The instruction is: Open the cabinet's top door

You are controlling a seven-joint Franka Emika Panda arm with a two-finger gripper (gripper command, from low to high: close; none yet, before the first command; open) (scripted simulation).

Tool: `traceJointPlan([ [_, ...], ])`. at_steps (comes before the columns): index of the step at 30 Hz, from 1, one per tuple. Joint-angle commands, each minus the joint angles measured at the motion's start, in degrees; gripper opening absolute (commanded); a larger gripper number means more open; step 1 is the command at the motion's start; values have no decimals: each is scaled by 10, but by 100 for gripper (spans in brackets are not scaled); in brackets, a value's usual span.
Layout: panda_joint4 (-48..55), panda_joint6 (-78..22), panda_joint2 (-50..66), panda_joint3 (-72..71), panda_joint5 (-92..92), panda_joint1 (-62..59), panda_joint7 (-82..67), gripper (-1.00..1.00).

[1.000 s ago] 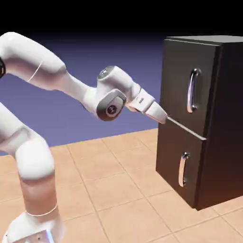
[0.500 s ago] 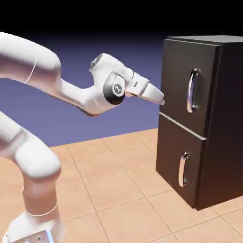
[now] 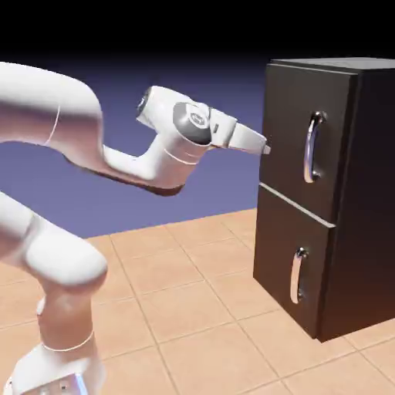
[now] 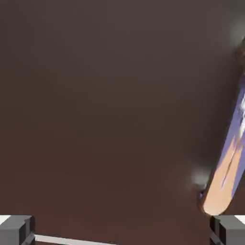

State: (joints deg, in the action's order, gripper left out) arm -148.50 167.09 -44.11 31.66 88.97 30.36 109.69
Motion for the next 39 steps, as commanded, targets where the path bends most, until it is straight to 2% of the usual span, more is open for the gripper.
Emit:
traceJointPlan([
  [1,4,-2,-3,9,25,8,19,0],
  [29,102,-56,-93,257,723,241,546,0],
  [31,102,-57,-94,259,727,243,550,0],
  [37,179,-70,-51,327,745,347,563,0],
  [38,179,-70,-51,327,745,347,563,-100],
  [39,179,-70,-51,327,745,347,563,-100],
])
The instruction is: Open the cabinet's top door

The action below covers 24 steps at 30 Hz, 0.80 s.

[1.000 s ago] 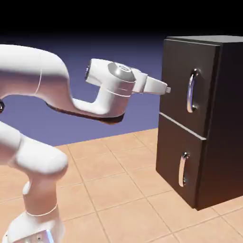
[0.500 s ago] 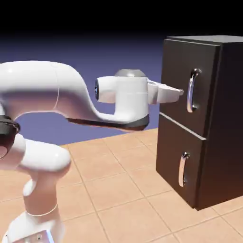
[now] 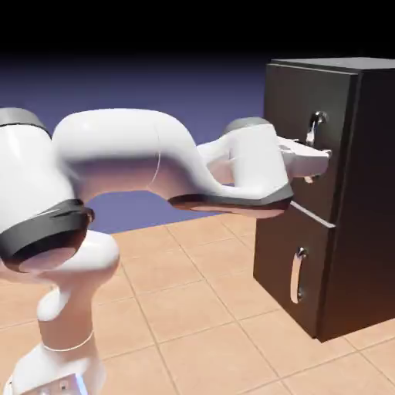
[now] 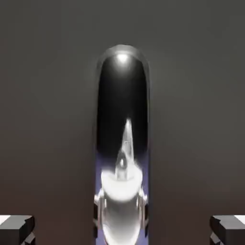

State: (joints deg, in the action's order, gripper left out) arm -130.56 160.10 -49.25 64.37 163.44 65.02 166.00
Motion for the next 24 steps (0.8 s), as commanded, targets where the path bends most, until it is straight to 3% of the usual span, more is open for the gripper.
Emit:
traceJointPlan([
  [1,-16,-14,5,-17,-13,-21,0,-100],
  [20,-219,-195,43,-403,-305,-375,2,-100],
  [24,-253,-261,21,-474,-402,-397,-32,-100],
])
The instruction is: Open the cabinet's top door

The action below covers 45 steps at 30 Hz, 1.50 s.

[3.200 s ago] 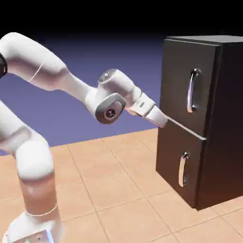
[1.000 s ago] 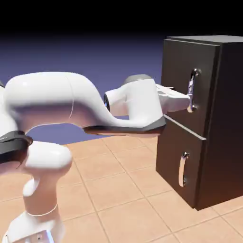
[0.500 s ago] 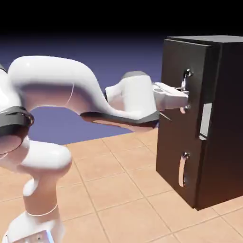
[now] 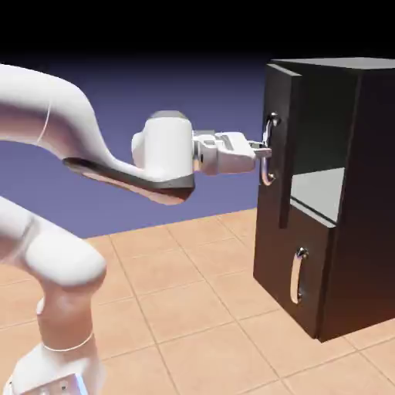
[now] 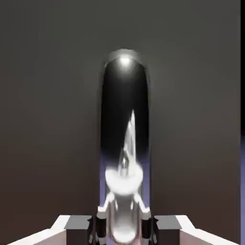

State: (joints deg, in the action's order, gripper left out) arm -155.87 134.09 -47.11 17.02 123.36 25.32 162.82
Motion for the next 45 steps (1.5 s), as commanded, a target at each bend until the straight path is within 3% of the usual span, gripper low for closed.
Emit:
traceJointPlan([
  [1,-7,-20,-5,-17,-26,-1,-9,-100],
  [14,-6,-303,26,-256,-343,14,-50,-100],
  [28,-11,-103,-44,-447,-436,-266,-66,-100],
  [37,87,-324,23,-615,-608,-297,-85,-100],
  [45,224,-512,111,-779,-693,-408,-73,-100],
])
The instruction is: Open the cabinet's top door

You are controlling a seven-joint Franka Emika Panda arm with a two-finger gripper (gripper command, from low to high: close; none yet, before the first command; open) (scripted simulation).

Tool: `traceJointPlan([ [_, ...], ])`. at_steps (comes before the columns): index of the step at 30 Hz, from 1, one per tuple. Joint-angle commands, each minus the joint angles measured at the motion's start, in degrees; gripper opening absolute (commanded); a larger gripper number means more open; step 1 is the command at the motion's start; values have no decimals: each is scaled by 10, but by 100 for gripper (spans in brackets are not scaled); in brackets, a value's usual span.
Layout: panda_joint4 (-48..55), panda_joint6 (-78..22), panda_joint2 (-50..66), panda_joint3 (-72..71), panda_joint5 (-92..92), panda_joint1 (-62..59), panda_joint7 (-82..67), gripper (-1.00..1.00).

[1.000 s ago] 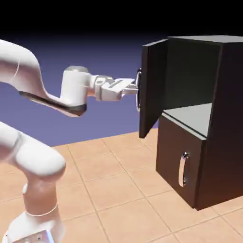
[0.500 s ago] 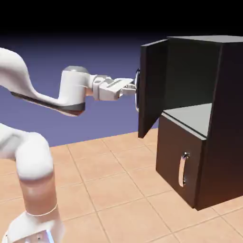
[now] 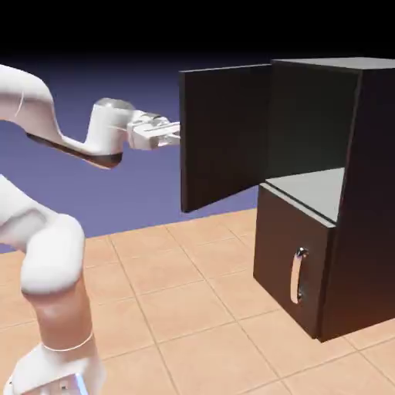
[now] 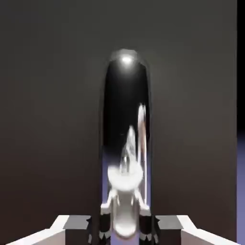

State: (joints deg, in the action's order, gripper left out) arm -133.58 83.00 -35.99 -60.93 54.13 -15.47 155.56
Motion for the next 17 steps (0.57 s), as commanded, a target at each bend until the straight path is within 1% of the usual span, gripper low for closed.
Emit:
traceJointPlan([
  [1,18,-20,8,-20,-7,-18,2,-100],
  [8,122,-123,41,-163,-48,-157,7,-100],
  [16,222,-185,5,-288,-99,-310,-16,-100],
  [17,222,-185,5,-288,-99,-310,-16,100],
])
